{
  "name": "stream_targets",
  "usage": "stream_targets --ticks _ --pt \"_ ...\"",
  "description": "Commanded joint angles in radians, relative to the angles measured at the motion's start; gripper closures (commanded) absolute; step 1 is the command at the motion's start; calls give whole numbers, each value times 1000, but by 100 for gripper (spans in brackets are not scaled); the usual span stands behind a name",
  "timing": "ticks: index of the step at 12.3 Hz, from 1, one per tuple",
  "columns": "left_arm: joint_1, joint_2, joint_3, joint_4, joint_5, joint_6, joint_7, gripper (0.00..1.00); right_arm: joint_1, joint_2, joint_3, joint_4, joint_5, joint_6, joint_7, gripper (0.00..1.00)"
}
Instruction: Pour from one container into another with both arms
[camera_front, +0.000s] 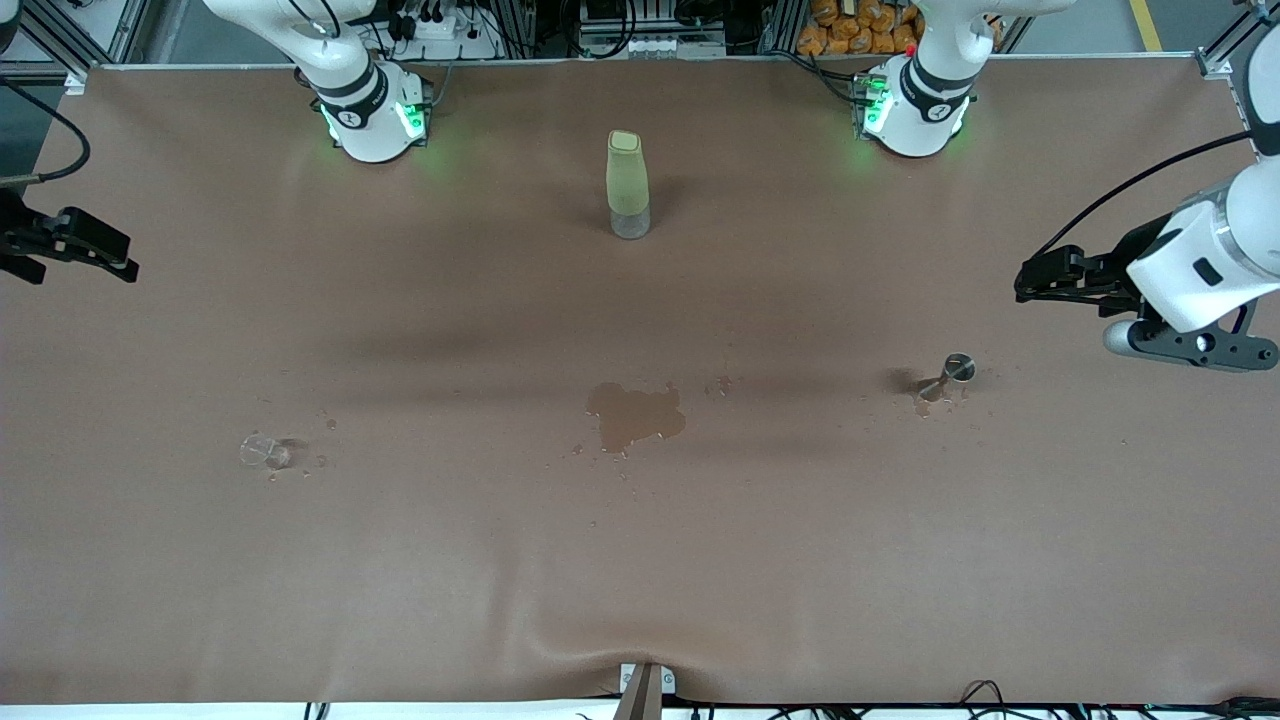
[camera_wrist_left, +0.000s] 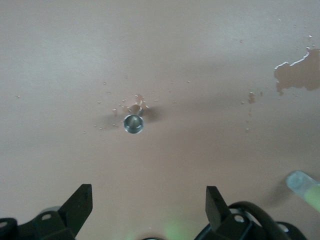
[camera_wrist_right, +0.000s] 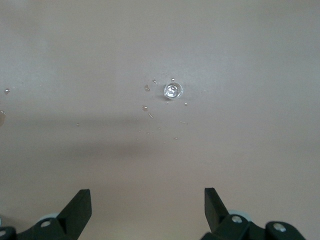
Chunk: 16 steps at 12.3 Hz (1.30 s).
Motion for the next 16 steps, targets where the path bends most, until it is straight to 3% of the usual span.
stream_targets --ticks 1,4,11,16 --pt "27 -86 2 -70 33 38 13 0 -8 -4 -13 -4 13 -3 1 0" --pt "44 -106 3 -76 35 39 -8 0 -52 -9 -13 -7 51 -26 -54 0" --pt "72 -255 -11 -274 39 168 -143 0 -71 -4 -13 -7 83 -24 -54 0" --pt "79 -285 -57 -309 104 171 -263 0 -68 -1 -11 -5 82 -17 -57 0"
